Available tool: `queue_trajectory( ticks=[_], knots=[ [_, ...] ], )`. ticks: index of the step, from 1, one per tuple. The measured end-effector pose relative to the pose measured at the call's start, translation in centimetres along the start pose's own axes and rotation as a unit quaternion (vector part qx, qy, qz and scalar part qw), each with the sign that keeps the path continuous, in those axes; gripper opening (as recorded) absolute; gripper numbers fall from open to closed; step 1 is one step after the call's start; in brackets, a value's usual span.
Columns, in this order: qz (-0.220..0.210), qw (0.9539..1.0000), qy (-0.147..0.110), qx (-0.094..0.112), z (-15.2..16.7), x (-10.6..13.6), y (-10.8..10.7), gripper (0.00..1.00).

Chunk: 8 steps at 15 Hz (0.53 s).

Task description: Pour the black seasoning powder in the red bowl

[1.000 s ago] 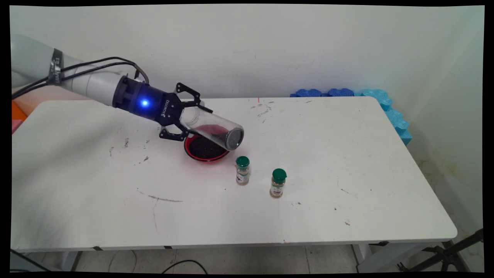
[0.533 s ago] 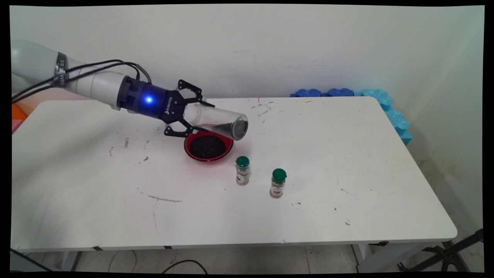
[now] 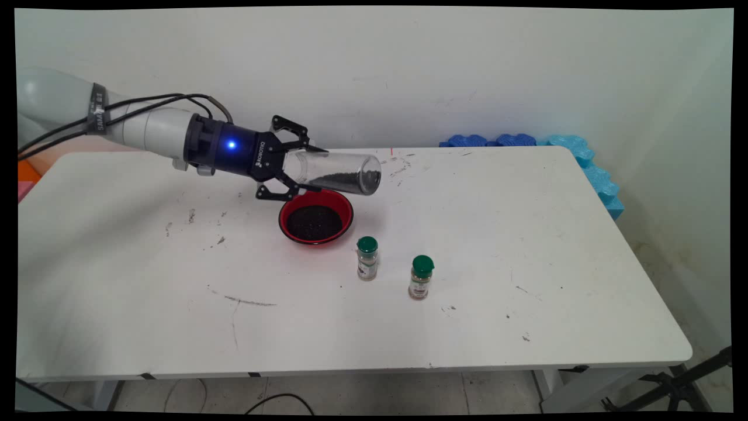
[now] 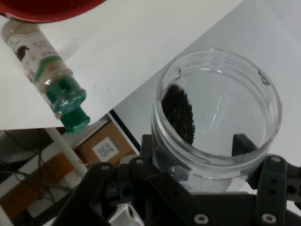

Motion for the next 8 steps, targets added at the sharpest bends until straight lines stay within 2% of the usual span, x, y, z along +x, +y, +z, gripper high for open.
queue_trajectory(
  ticks=[8],
  knots=[
    [-0.049,0.9985,-0.005,-0.024,0.44,0.18,-0.4,0.0]
  ],
)
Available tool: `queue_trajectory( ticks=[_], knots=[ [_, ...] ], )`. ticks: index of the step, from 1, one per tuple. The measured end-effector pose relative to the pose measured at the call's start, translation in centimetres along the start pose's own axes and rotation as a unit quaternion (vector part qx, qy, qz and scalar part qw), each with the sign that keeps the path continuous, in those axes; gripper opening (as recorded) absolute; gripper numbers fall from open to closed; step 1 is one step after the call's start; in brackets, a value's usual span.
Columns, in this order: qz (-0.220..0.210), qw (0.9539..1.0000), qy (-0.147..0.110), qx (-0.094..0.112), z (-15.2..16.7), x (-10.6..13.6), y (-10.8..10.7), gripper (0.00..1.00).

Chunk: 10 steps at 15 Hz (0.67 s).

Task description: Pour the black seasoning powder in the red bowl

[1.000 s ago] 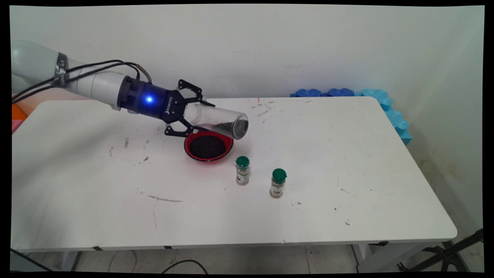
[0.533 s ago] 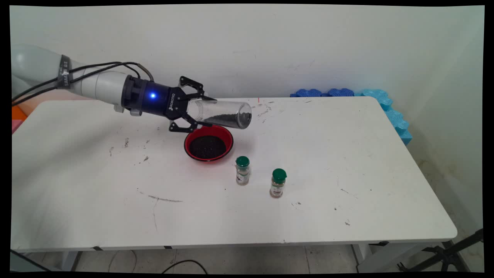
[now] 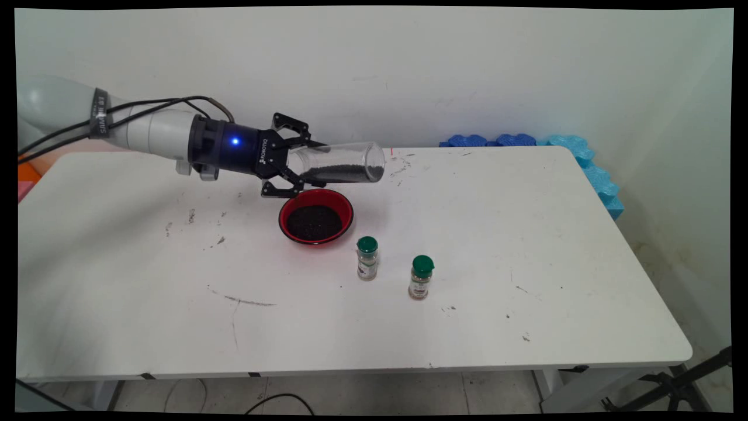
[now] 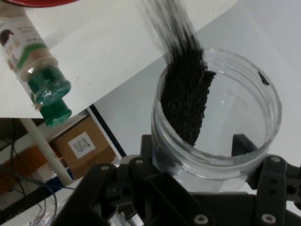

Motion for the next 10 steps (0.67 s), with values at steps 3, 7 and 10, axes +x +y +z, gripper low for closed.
queue_trajectory(
  ticks=[3,7,10],
  knots=[
    [-0.012,0.9999,-0.002,-0.005,0.28,-0.04,-0.19,0.0],
    [-0.028,0.9995,-0.006,-0.013,0.77,-0.19,-0.49,0.0],
    [-0.033,0.9993,-0.009,-0.014,1.09,-0.27,-0.77,0.0]
  ],
)
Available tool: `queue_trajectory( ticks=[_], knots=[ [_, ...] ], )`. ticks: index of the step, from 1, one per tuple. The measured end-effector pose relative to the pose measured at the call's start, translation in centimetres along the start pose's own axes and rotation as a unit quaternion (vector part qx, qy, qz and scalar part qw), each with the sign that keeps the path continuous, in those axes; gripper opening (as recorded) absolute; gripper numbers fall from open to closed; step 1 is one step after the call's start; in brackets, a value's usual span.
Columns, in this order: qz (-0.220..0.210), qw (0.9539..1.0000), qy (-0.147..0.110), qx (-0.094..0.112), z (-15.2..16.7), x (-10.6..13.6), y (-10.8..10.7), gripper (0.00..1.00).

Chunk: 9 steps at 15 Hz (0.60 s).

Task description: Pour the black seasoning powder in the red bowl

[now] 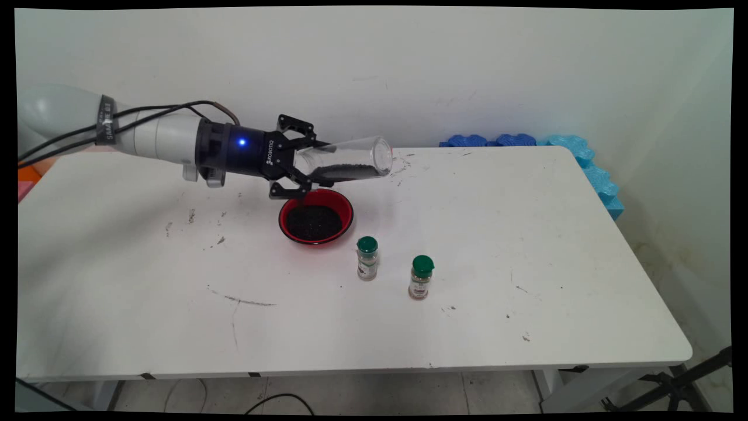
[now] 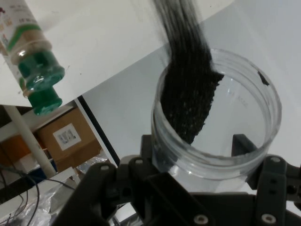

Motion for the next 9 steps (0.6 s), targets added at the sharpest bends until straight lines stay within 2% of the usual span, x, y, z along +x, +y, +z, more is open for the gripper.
queue_trajectory(
  ticks=[9],
  knots=[
    [-0.012,0.9999,-0.009,-0.003,1.5,-0.2,-1.0,0.0]
  ],
)
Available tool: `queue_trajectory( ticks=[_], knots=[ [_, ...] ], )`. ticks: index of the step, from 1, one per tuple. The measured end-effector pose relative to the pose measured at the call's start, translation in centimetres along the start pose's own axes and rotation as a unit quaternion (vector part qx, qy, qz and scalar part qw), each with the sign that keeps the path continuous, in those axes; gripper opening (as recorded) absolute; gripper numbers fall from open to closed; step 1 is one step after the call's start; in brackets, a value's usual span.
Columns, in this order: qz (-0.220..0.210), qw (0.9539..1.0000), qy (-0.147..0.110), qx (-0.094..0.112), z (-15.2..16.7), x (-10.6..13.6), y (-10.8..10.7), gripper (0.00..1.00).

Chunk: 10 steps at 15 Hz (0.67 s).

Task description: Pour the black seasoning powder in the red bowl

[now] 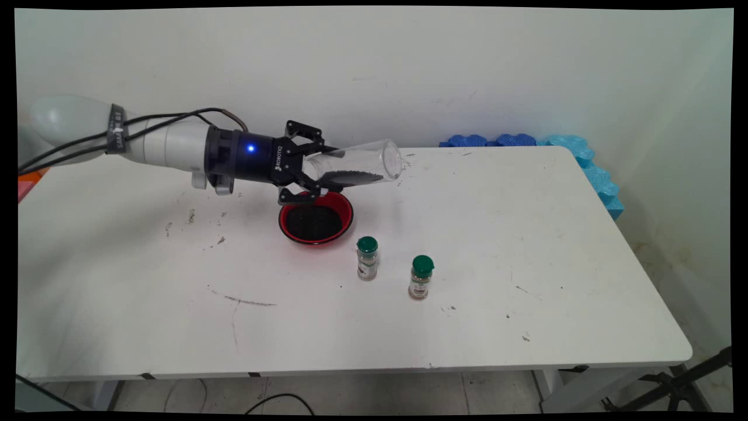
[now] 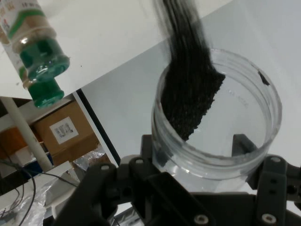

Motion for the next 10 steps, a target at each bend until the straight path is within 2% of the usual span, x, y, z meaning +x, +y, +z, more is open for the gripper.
queue_trajectory(
  ticks=[10],
  knots=[
    [-0.016,0.9998,-0.008,-0.009,1.4,-0.1,-0.5,0.0]
  ],
)
